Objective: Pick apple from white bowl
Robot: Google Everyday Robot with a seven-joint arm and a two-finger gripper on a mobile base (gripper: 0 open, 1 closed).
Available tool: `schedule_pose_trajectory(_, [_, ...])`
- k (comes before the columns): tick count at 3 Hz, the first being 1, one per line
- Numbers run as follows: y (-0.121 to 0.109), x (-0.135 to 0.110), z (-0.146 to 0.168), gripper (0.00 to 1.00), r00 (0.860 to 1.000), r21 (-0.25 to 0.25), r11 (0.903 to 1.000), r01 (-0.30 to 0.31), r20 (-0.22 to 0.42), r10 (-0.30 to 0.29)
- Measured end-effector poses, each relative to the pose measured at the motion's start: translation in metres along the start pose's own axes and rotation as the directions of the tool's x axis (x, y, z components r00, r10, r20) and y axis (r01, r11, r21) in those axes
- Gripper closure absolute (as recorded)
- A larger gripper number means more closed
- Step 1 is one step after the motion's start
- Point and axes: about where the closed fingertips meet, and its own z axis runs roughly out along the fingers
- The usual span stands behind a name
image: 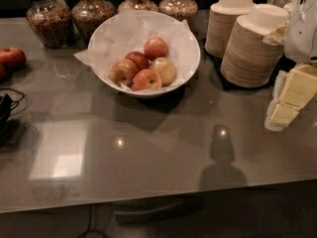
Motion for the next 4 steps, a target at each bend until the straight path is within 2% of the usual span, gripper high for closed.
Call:
schedule_pose_trajectory(1, [-0.01, -0.021, 0.002, 0.0, 0.996, 0.02, 0.9992, 0.035, 0.077, -0.037])
schedule_pose_trajectory(2, [-0.021, -0.05, 0.0, 0.0, 0.981, 0.022, 0.9969, 0.075, 0.179, -0.078])
schedule_pose_trajectory(3, [-0.021, -0.05, 0.0, 0.0, 0.981, 0.022, 0.9969, 0.075, 0.179, -0.078])
schedule_pose_trajectory(4, [-0.026, -0.05, 0.002, 0.0, 0.972, 0.058, 0.9976, 0.04, 0.228, -0.052])
